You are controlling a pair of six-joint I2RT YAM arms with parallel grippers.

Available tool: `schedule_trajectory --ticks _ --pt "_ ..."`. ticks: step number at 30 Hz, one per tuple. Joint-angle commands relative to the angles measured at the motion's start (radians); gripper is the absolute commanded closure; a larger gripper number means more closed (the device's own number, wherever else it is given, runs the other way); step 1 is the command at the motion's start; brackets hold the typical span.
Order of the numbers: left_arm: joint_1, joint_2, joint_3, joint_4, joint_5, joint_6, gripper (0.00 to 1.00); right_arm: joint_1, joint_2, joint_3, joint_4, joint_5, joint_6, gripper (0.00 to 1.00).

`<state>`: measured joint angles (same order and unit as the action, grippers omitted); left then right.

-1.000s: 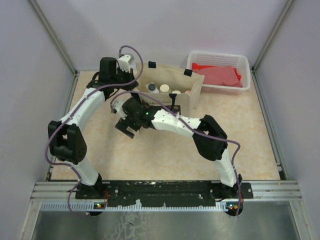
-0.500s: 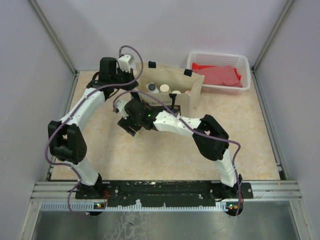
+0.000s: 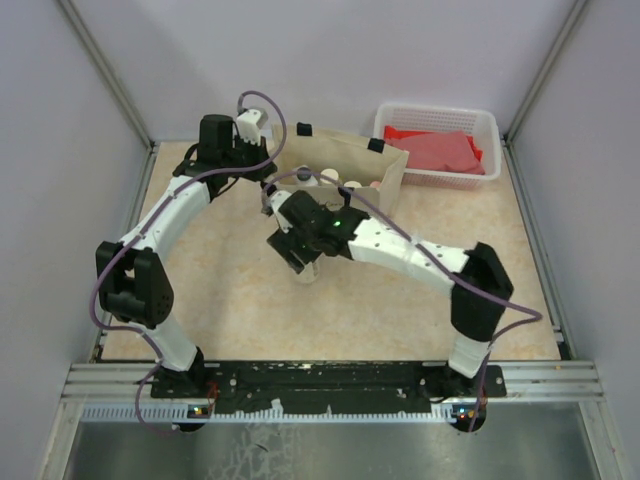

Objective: Place the personal care products into the canvas bag

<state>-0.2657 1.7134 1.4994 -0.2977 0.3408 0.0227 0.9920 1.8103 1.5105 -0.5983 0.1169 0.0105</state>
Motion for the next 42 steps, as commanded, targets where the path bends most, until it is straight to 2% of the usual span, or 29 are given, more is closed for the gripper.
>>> schedule_trajectory --ticks 1,7,10,16,23,29,32,36,42 --pt "0.011 -0.003 0.025 0.049 0.001 -0.005 1.00 -0.054 -0.269 0.101 -0.077 -0.001 0.082 1.00" --pt "0.011 0.008 0.025 0.052 0.001 -0.006 1.00 -0.114 -0.383 0.239 -0.269 0.025 0.092 1.00" --pt "0.011 0.006 0.025 0.053 0.001 -0.006 1.00 -0.168 -0.405 0.325 -0.281 0.021 0.098 1.00" --pt "0.011 0.006 0.036 0.054 0.021 -0.016 1.00 -0.311 -0.391 0.336 -0.028 -0.173 0.136 1.00" --pt "0.011 -0.006 0.052 0.023 -0.004 -0.002 1.00 -0.334 -0.190 0.431 0.191 -0.262 0.117 1.00" --pt "0.011 -0.020 0.056 -0.021 -0.079 0.012 1.00 -0.334 -0.005 0.519 0.331 -0.292 0.133 1.00" --pt "0.011 -0.028 0.058 -0.044 -0.119 0.024 1.00 -0.334 0.060 0.511 0.396 -0.293 0.128 1.00" --pt "0.012 -0.037 0.056 -0.056 -0.148 0.030 1.00 -0.334 0.109 0.464 0.503 -0.302 0.122 1.00" --pt "0.015 -0.053 0.058 -0.072 -0.179 0.038 1.00 -0.334 0.158 0.464 0.551 -0.307 0.114 1.00"
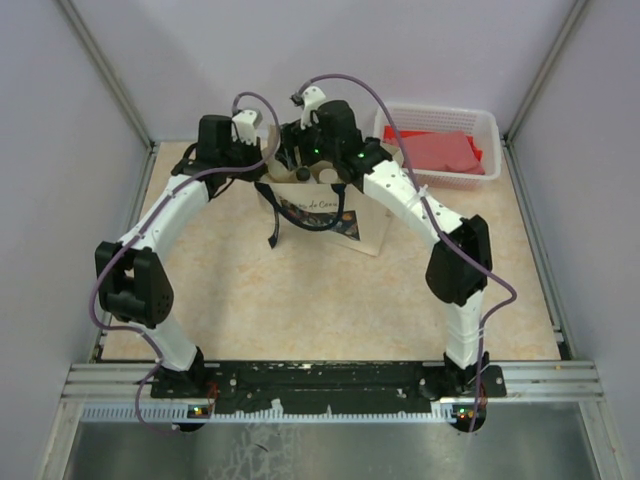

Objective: Place the personal care products into the canvas bag

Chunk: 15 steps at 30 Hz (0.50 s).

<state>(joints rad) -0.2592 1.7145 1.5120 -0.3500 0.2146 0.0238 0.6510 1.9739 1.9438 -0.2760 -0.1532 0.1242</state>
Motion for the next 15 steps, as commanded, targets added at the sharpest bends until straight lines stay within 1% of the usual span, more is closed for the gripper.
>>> schedule_trajectory --ticks 1,7,12,15 --pt "0.010 -0.056 0.045 -0.022 -0.056 0.039 1.00 0.007 -0.002 0.037 0.227 -0.028 -0.008 1.00" --pt "0.015 -0.071 0.040 -0.024 -0.051 0.033 1.00 0.007 0.041 0.033 0.283 -0.036 0.007 1.00" --pt "0.015 -0.076 0.044 -0.030 -0.044 0.029 1.00 0.008 0.074 -0.017 0.375 -0.040 0.034 1.00" --pt "0.017 -0.081 0.044 -0.030 -0.035 0.027 1.00 0.011 0.103 -0.019 0.392 -0.035 0.029 1.00"
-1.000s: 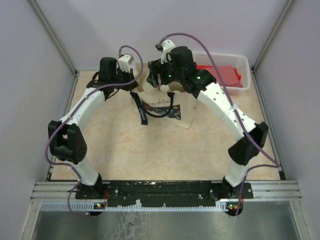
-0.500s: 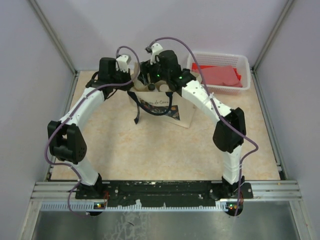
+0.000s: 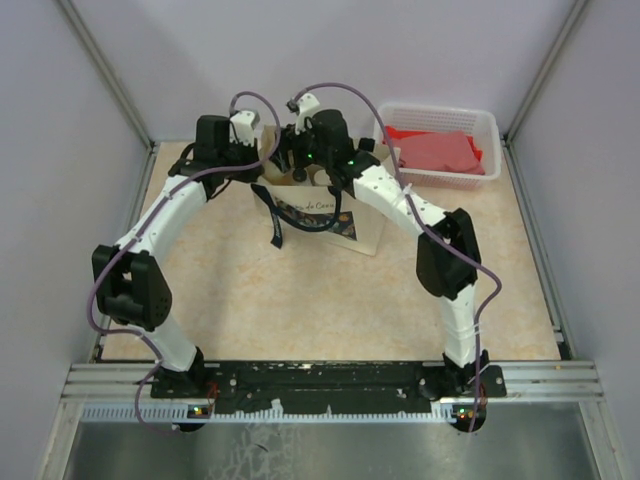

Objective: Place the personal care products into the canvas bag

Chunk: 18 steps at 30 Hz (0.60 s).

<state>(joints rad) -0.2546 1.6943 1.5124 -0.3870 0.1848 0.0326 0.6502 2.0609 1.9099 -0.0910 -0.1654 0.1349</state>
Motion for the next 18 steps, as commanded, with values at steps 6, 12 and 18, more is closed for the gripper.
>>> schedule_trajectory --ticks 6,12,18 --pt "0.014 -0.059 0.053 0.002 -0.002 0.018 1.00 0.040 0.063 0.037 0.174 0.025 -0.046 1.00" --pt "0.015 -0.062 0.064 -0.002 0.002 0.017 1.00 0.056 0.158 0.184 0.013 0.076 -0.093 1.00" --pt "0.016 -0.074 0.069 -0.003 -0.001 0.014 0.98 0.068 0.280 0.459 -0.262 0.158 -0.128 1.00"
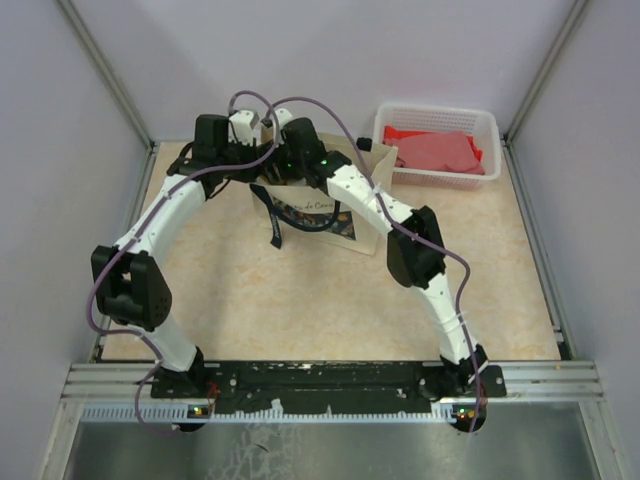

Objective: Place the personal care products into the canvas bag

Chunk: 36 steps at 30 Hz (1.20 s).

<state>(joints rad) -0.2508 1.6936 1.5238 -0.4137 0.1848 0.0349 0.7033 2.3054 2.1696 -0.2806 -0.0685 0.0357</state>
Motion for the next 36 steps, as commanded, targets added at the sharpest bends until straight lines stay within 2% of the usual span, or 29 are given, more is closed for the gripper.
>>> schedule_trajectory --ticks 1,10,14,16,22,28,29,31,33,34,35,36 --pt "0.013 -0.074 0.059 0.024 -0.002 0.013 0.98 0.015 0.037 0.202 -0.085 0.067 -0.026 0.98" --pt "0.016 -0.069 0.056 0.027 0.003 0.011 0.97 0.015 -0.036 0.077 -0.008 0.064 -0.013 0.25" --pt "0.018 -0.068 0.056 0.029 0.001 0.009 0.97 0.015 -0.060 0.076 0.001 0.073 0.004 0.05" --pt "0.019 -0.069 0.054 0.029 -0.002 0.005 0.97 0.012 -0.071 0.078 0.003 0.079 0.016 0.02" --pt "0.024 -0.071 0.050 0.032 0.003 0.000 0.97 0.005 -0.122 0.062 -0.002 0.087 0.042 0.01" --pt "0.028 -0.072 0.054 0.032 0.003 0.002 0.93 -0.006 -0.294 -0.037 0.002 0.141 0.024 0.01" --pt "0.030 -0.073 0.055 0.032 0.002 0.002 0.90 -0.013 -0.330 -0.067 0.000 0.154 0.023 0.01" --pt "0.034 -0.075 0.056 0.033 -0.003 0.005 0.78 -0.030 -0.432 -0.138 -0.003 0.181 0.024 0.01" --pt "0.037 -0.077 0.057 0.035 -0.005 0.006 0.55 -0.046 -0.522 -0.228 0.003 0.226 0.020 0.01" --pt "0.038 -0.077 0.058 0.037 -0.005 0.006 0.34 -0.052 -0.565 -0.273 0.012 0.252 0.013 0.01" --pt "0.039 -0.079 0.060 0.041 -0.001 0.010 0.18 -0.054 -0.609 -0.318 0.021 0.274 0.000 0.01" --pt "0.039 -0.084 0.060 0.049 0.003 0.012 0.07 -0.057 -0.655 -0.373 0.029 0.305 -0.017 0.01"
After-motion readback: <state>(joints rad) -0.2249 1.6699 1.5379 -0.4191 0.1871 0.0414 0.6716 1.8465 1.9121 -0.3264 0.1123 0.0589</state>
